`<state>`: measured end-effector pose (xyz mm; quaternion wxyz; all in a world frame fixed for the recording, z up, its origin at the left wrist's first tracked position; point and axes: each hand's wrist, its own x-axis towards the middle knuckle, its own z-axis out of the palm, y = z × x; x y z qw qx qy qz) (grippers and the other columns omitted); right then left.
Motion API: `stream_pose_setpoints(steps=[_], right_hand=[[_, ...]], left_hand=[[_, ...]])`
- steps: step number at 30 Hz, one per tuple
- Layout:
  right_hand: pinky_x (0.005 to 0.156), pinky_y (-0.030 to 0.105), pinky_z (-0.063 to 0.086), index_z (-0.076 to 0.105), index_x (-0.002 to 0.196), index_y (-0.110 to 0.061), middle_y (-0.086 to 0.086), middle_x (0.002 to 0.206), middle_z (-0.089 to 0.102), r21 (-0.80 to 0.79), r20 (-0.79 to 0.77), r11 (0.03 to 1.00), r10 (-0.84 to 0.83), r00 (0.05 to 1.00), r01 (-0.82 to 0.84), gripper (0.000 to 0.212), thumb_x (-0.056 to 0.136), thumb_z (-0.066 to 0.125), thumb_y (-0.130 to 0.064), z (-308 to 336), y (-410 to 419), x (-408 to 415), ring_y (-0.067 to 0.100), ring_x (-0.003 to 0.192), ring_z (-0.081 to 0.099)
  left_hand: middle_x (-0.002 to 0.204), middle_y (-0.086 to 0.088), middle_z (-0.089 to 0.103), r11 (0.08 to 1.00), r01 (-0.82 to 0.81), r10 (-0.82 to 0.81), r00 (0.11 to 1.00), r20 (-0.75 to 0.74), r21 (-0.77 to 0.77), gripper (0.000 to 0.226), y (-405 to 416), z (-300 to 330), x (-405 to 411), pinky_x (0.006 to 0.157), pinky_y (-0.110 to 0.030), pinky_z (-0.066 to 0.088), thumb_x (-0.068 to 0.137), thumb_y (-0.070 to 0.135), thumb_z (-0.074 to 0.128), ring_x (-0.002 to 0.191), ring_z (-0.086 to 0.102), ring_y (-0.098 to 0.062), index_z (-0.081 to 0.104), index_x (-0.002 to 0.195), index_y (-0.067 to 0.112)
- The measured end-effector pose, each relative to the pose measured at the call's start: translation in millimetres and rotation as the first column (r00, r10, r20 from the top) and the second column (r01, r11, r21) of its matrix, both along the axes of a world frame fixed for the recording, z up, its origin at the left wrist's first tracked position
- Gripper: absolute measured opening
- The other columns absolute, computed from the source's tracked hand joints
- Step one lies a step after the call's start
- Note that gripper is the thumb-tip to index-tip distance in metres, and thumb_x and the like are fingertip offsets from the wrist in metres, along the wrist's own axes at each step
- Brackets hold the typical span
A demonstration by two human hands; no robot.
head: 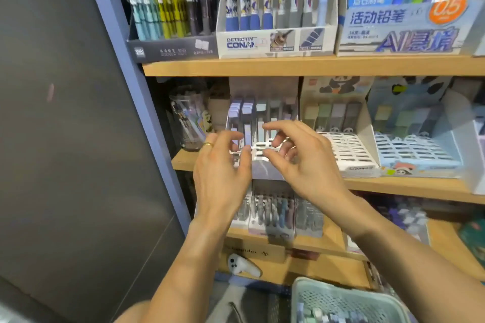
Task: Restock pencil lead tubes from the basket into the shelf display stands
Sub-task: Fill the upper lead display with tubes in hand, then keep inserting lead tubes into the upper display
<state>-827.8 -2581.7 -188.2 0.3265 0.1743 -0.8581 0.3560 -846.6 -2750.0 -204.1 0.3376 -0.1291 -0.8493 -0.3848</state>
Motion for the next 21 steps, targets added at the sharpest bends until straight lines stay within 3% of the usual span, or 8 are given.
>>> stream_pose_setpoints(steps=[4,9,11,13,15,17,19,21], right_hand=[[0.071,0.029,0.056,0.07,0.112,-0.028,-0.011,0.091,0.065,-0.151,0.139,0.986,-0.047,0.989,0.069,0.028,0.087,0.079,-0.018,-41,33,60,0.014,0.08,0.064],[0.067,0.01,0.049,0.074,0.099,-0.024,-0.006,0.083,0.07,-0.352,0.374,0.894,-0.137,0.917,0.277,0.018,0.086,0.081,-0.015,-118,72,128,0.008,0.077,0.067],[0.069,0.008,0.048,0.074,0.096,-0.024,-0.013,0.082,0.072,-0.308,0.492,0.867,-0.206,0.846,0.391,0.014,0.086,0.08,-0.016,-163,89,148,0.0,0.079,0.068],[0.073,0.008,0.049,0.073,0.097,-0.024,-0.02,0.088,0.071,-0.161,0.654,0.871,-0.258,0.711,0.464,0.014,0.086,0.08,-0.018,-214,109,159,-0.002,0.085,0.069],[0.082,0.015,0.05,0.073,0.106,-0.021,-0.013,0.102,0.073,0.01,0.855,0.875,-0.259,0.45,0.484,0.016,0.09,0.076,-0.022,-261,126,166,0.008,0.099,0.07],[0.09,0.029,0.052,0.074,0.107,-0.008,0.006,0.113,0.075,0.111,0.932,0.882,-0.253,0.26,0.459,0.02,0.093,0.07,-0.022,-298,138,173,0.024,0.107,0.068],[0.086,0.031,0.051,0.073,0.105,-0.004,0.012,0.113,0.073,0.15,0.962,0.886,-0.233,0.142,0.44,0.02,0.094,0.067,-0.02,-320,144,177,0.029,0.108,0.067],[0.079,0.028,0.05,0.073,0.101,-0.007,0.014,0.113,0.071,0.172,0.973,0.888,-0.22,0.066,0.427,0.014,0.093,0.067,-0.018,-342,148,175,0.03,0.109,0.067]], left_hand=[[0.072,0.014,0.06,0.952,0.21,-0.189,0.976,0.11,-0.223,0.013,30,-16,27,0.063,-0.034,0.05,0.098,0.042,0.063,0.068,0.058,-0.005,0.068,0.103,0.03],[0.091,0.011,0.073,0.749,0.511,-0.359,0.848,0.39,-0.423,0.024,72,-71,58,0.07,-0.032,0.049,0.101,0.046,0.057,0.084,0.067,-0.013,0.066,0.118,0.031],[0.103,0.01,0.074,0.653,0.608,-0.359,0.773,0.523,-0.451,0.029,89,-105,70,0.07,-0.028,0.043,0.102,0.043,0.056,0.093,0.068,-0.014,0.063,0.128,0.03],[0.113,0.005,0.073,0.549,0.684,-0.283,0.693,0.663,-0.481,0.036,106,-146,76,0.075,-0.03,0.046,0.103,0.043,0.055,0.102,0.068,-0.019,0.058,0.135,0.028],[0.118,-0.005,0.07,0.496,0.754,-0.167,0.57,0.805,-0.431,0.04,121,-191,80,0.086,-0.038,0.053,0.103,0.043,0.054,0.109,0.066,-0.028,0.057,0.135,0.02],[0.115,-0.014,0.069,0.52,0.784,-0.06,0.429,0.901,-0.339,0.036,133,-239,82,0.084,-0.04,0.054,0.103,0.041,0.053,0.105,0.066,-0.033,0.059,0.121,0.009],[0.111,-0.017,0.069,0.576,0.78,0.02,0.286,0.958,-0.245,0.035,144,-280,88,0.079,-0.04,0.05,0.104,0.041,0.051,0.1,0.066,-0.032,0.057,0.108,0.006],[0.117,-0.016,0.068,0.638,0.742,0.088,0.194,0.977,-0.205,0.039,157,-315,95,0.082,-0.039,0.05,0.104,0.039,0.051,0.107,0.065,-0.031,0.06,0.118,0.004]])
